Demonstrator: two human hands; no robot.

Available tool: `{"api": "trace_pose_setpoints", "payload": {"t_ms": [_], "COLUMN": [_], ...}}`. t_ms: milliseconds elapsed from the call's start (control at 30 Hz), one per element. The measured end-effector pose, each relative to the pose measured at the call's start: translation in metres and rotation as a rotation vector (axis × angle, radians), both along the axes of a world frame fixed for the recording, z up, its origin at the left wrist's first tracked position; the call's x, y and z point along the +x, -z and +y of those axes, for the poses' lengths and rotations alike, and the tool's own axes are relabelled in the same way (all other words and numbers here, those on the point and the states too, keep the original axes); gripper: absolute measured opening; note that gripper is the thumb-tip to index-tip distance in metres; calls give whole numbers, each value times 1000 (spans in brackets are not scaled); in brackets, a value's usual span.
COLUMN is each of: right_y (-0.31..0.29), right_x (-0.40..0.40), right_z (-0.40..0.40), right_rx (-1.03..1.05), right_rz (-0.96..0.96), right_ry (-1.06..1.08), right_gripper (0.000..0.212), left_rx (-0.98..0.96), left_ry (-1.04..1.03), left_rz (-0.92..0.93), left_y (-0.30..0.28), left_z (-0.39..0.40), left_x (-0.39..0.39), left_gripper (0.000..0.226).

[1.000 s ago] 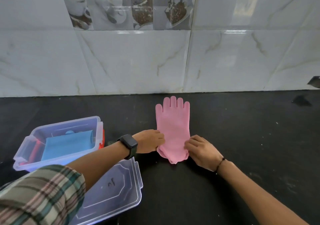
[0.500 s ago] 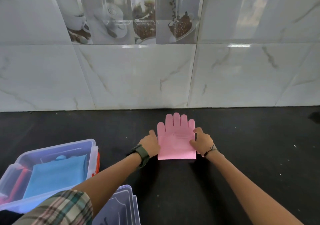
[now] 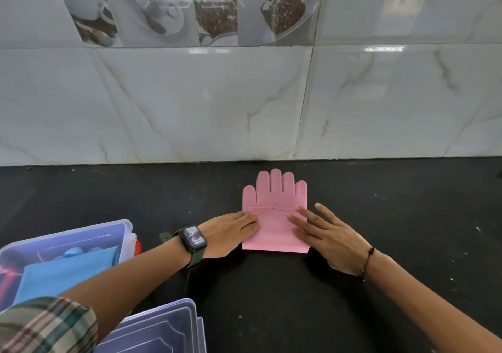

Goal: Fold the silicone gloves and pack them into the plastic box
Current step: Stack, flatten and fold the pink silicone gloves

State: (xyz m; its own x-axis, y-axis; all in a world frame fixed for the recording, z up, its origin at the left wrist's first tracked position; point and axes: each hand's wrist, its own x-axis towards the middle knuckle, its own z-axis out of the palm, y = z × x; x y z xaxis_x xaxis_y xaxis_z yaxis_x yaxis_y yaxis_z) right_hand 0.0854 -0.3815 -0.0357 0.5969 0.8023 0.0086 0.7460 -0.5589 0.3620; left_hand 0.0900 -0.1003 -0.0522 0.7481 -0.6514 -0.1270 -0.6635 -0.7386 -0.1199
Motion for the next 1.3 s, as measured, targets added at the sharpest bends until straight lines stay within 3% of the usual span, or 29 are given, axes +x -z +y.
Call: {"api": "trace_pose_setpoints", "payload": {"t_ms": [67,167,200,300,367,533,600,667,733,800,867,967,1033,1133,1200,1300], "right_y": [2,6,8,17,25,25,11,2,0,7,19,29,29,24,22,19], "right_x": [9,20,22,24,24,15,3,-9,-27,-49,-63,-66,-58,-46,-37,-20], "right_z": [-1,-9,-11,-14,-10,12,24,26,18,11,13,28,38,50,55,60], "right_rx": [-8,66,73,134,249,717,1005,1210,1204,1020,1012,1305,1398,1401,1356,1276], "right_rz": [156,563,606,586,510,298,417,567,742,809,701,516,424,320,267,202], "right_ry": [22,132,128,122,126,183,325,392,332,297,394,595,717,774,781,855], "right_gripper": [69,84,89,92,81,38,14,17,18,35,35,15,16,25,25,25], "left_rx": [5,-81,-97,-158,-329,-915,-1071,-1127,-1155,-1160,-1111,-1175,-1240,-1102,-1031,-897], "left_ry": [-13,-33,-26,-21,-81,-565,-685,-709,-714,-707,-696,-645,-555,-505,-560,-679], "left_rz": [23,30,38,52,68,226,339,428,498,547,510,455,461,256,87,-56], "left_y": [1,5,6,6,5,2,-5,-11,-11,-7,-4,-11,-17,-16,-9,-9], "left_z": [0,2,4,8,2,-22,-25,-22,-17,-14,-16,-29,-35,-39,-43,-52], "left_x": [1,0,0,2,4,2,-1,-12,-31,-53,-66,-73,-72,-59,-46,-27], "left_gripper": [54,55,56,52,42,28,27,28,29,29,30,41,55,42,28,25]}}
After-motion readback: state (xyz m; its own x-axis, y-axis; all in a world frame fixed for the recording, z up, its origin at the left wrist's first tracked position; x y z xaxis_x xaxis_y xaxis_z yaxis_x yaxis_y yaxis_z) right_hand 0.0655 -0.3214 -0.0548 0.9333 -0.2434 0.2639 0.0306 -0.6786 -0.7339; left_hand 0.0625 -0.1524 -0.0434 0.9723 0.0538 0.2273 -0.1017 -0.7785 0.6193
